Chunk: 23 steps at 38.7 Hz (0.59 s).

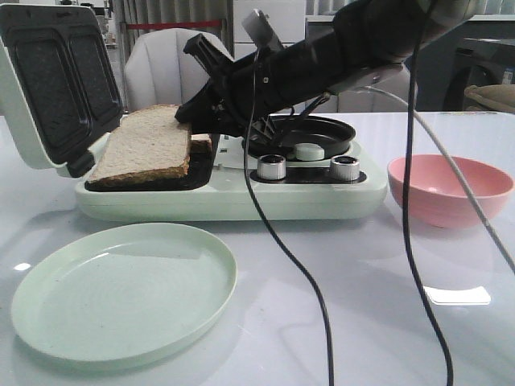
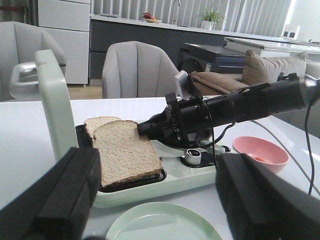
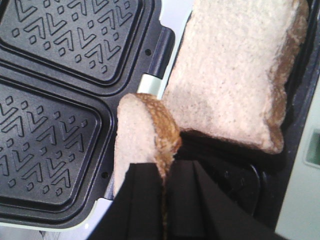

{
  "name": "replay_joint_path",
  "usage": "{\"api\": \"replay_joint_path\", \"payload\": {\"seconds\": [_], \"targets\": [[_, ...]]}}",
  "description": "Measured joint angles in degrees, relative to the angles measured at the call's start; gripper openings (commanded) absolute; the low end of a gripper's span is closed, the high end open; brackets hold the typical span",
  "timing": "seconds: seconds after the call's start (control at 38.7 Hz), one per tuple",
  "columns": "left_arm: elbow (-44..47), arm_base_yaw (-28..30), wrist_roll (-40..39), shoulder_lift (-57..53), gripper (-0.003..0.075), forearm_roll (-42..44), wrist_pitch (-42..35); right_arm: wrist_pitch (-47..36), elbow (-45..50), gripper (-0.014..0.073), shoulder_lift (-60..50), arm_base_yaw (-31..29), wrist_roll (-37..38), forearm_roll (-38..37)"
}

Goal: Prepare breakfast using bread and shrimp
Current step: 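Lift the bread slice and lay it onto the first slice, then open the right gripper and withdraw it upward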

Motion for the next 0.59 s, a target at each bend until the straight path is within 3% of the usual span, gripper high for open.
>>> {"api": "replay_joint_path", "payload": {"seconds": [0.1,0.23,0.59], "targets": [[0.00,0.00,0.00,0.00,0.0543,0.00,0.00,-0.60,-0.13,0.0402,0.10,0.00,-0.71,-0.25],[0.00,0.00,0.00,0.00,0.0543,0.00,0.00,-1.39,-0.24,0.0495,0.10,0.13,-1.47,-0.25],[0.00,0.00,0.00,0.00,0.0543,0.00,0.00,-7.42,-0.24,0.0487,-4.45,0.24,-4.43,-4.25]]}}
